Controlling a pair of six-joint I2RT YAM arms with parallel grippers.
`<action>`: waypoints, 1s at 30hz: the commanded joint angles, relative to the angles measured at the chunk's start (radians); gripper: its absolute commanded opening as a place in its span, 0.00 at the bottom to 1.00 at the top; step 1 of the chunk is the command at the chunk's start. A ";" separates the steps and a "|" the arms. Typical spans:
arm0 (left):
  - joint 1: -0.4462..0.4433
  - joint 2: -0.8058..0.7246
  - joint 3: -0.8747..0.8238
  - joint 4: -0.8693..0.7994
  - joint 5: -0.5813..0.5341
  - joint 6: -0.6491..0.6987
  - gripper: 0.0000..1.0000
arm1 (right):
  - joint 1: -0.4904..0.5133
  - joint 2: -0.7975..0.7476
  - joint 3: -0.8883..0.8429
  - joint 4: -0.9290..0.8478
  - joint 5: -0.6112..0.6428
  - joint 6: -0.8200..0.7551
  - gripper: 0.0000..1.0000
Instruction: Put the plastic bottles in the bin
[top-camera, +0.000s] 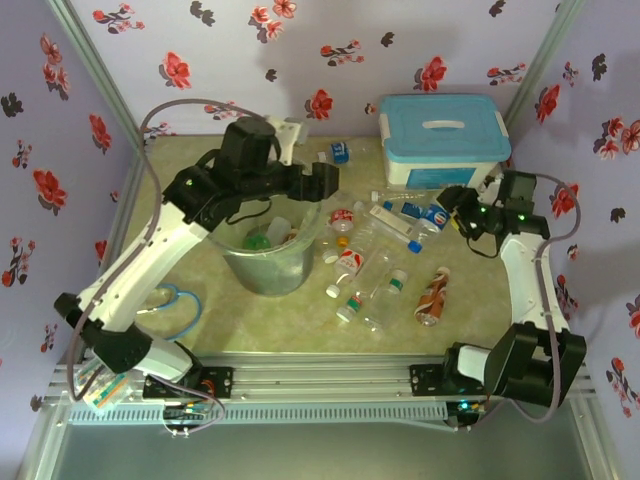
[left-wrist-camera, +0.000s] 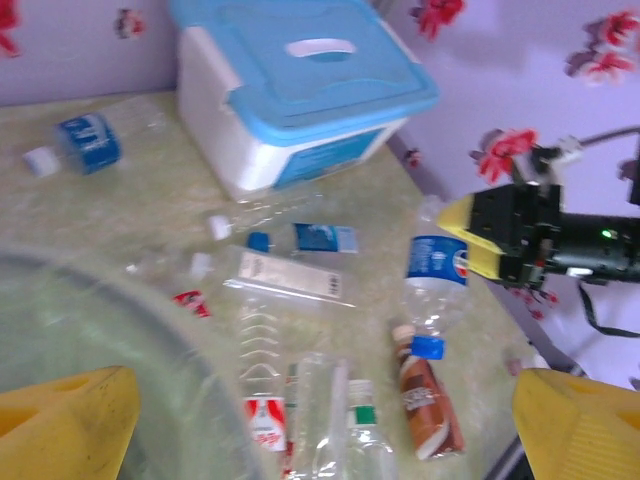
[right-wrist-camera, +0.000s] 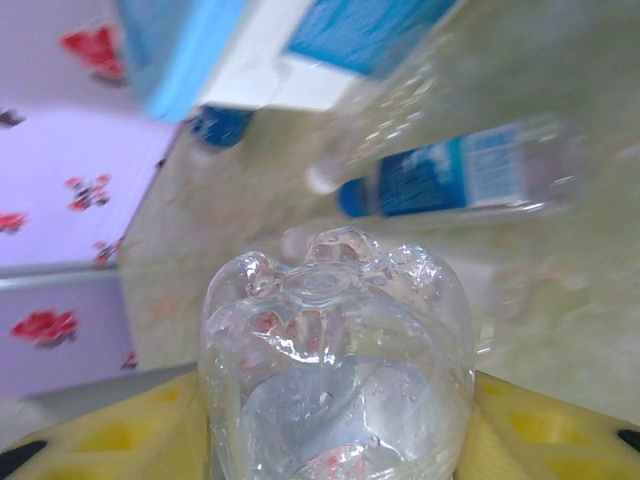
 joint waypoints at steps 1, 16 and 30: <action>-0.042 0.064 0.100 -0.057 0.065 0.063 0.96 | 0.056 -0.040 0.077 0.048 -0.096 0.075 0.56; -0.106 0.244 0.202 -0.020 0.182 0.038 1.00 | 0.270 -0.032 0.181 0.440 -0.248 0.327 0.56; -0.099 0.299 0.216 0.030 0.187 0.035 0.74 | 0.378 -0.009 0.185 0.459 -0.239 0.331 0.57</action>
